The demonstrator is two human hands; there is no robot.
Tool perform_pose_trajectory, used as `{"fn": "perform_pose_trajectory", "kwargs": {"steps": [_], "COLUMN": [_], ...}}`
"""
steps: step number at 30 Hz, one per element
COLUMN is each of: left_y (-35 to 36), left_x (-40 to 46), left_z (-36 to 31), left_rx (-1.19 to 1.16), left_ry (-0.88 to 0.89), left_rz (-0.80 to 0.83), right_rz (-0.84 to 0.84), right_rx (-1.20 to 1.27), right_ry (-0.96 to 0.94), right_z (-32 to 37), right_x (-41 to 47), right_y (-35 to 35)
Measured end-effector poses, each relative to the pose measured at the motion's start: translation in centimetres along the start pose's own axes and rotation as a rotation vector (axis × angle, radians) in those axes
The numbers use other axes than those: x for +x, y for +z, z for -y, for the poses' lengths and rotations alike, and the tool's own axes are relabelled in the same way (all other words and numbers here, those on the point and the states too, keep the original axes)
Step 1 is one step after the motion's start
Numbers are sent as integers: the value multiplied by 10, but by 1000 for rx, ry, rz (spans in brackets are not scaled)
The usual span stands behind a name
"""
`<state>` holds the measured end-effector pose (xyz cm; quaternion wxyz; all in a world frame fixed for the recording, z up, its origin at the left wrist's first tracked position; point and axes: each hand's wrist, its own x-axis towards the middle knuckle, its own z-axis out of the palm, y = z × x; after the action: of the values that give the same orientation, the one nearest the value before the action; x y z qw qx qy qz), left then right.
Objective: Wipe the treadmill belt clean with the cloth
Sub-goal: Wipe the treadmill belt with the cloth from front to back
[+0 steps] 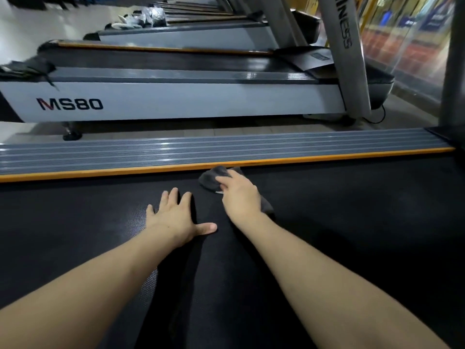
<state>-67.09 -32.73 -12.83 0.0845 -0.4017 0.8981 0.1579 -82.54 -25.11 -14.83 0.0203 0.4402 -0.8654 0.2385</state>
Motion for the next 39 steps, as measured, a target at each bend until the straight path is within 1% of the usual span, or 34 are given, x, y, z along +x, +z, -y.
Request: {"fn": "perform_pose_trajectory", "kwargs": {"steps": [1,2,3,4,5,7,8,10,13,14,16,18,19,20,21,23,25,27,29,31,32,34,35,36,37,38,39], "left_y": [1,1,0,-2,-4,-8,-9,-8,-6,-6,-6,-6,-5,-4,-4,-4,-2,-3,-3,-4,-5,-4,-4,-5,-5,-5,-4], "left_x": [-5,-10,-14,-18,-21,-24,-24,-24,-24,-24,-24,-25,-25,-24,-23,-22,-21,-20,-18,-18,-19,-21,-21,-21,-21,-21,-20], "left_z": [1,3,6,9,12,17,18,15,10,10,12,13,13,14,15,15,16,17,16,14,14,15,15,14,14,14,14], "left_rx": [8,19,31,43,50,46,42,41,53,55,53,55,60,64,69,78,78,79,79,65,64,66,69,70,68,67,65], "left_ry": [16,46,78,103,117,112,107,92,64,52,36,30,31,33,33,34,38,38,40,40,41,39,37,33,29,26,25], "left_rz": [-54,-102,-122,-101,-44,90,127,130,133,134,137,156,162,162,165,178,177,180,180,180,188,181,185,191,193,191,191], "right_rz": [19,16,-4,-40,-66,-73,-74,-111,-116,-82,7,74,85,89,78,0,-52,-100,-149,-143,-108,-10,26,66,66,45,7], "right_rx": [-8,-29,-59,-97,-128,-144,-146,-145,-30,26,54,47,38,16,7,-21,-70,-69,1,84,109,84,79,79,69,55,23], "right_ry": [-49,-54,-11,62,153,308,361,410,329,266,104,-48,-91,-96,-56,111,281,394,436,382,326,143,41,-30,-71,-66,-13], "right_z": [-9,-27,-52,-80,-106,-132,-131,-104,-44,-21,19,25,12,-10,-37,-103,-149,-151,-116,-67,-41,-4,0,-9,-27,-53,-83], "right_x": [-1,-2,-3,-5,-9,-13,-12,-8,-7,-7,-6,-1,0,-1,-1,-2,-9,-8,-7,-7,-11,-18,-18,-16,-14,-13,-13], "right_y": [-8,-17,-30,-45,-60,-77,-77,-63,-24,-8,20,25,18,7,-8,-42,-68,-67,-49,-27,-17,3,6,0,-8,-18,-32]}}
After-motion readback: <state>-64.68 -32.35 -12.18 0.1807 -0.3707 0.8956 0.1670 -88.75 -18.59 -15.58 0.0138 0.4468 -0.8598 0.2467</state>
